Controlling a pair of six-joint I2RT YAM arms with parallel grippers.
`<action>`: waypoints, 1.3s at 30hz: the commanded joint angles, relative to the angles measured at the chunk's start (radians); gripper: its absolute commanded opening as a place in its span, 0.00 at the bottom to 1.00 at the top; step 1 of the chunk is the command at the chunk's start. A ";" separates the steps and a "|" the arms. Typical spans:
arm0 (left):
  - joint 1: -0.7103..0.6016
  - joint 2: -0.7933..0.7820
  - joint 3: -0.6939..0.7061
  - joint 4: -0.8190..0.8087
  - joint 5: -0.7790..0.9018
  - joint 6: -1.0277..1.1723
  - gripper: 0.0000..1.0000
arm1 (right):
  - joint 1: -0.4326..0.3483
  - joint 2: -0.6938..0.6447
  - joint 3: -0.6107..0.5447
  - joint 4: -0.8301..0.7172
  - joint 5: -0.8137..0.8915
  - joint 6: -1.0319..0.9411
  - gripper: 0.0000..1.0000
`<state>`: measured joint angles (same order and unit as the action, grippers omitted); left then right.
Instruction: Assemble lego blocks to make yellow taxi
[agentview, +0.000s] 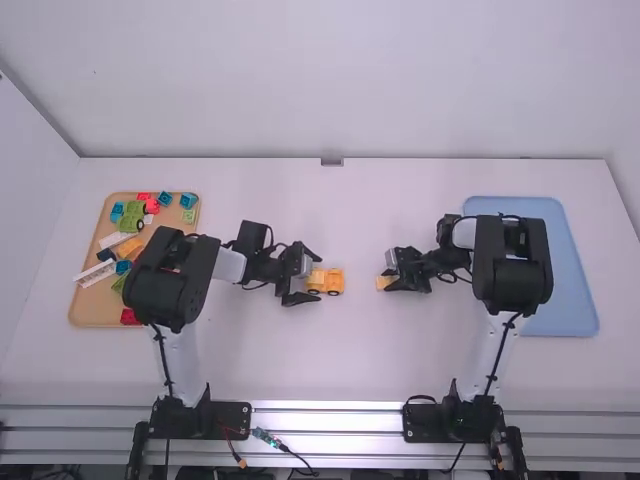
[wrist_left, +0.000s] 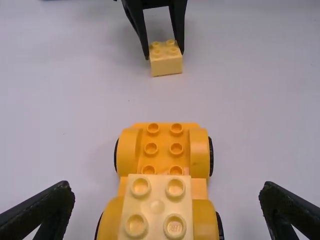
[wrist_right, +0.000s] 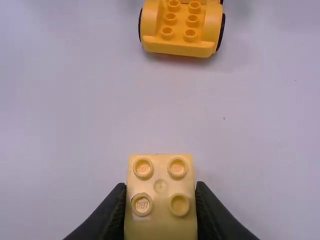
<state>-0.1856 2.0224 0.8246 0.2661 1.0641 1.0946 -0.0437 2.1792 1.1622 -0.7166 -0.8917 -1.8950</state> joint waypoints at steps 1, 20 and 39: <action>-0.011 0.011 -0.010 -0.007 -0.005 -0.007 0.99 | 0.008 0.018 0.015 -0.006 -0.036 -0.002 0.25; -0.011 0.166 0.130 -0.064 0.056 -0.067 0.92 | 0.026 -0.012 0.017 -0.055 -0.081 -0.001 0.29; -0.011 0.165 0.117 -0.056 0.048 -0.077 0.82 | 0.145 -0.013 0.095 -0.051 -0.050 0.230 0.27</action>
<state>-0.1902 2.1674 0.9508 0.2138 1.0992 1.0252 0.0875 2.1792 1.2442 -0.7620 -0.9524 -1.6962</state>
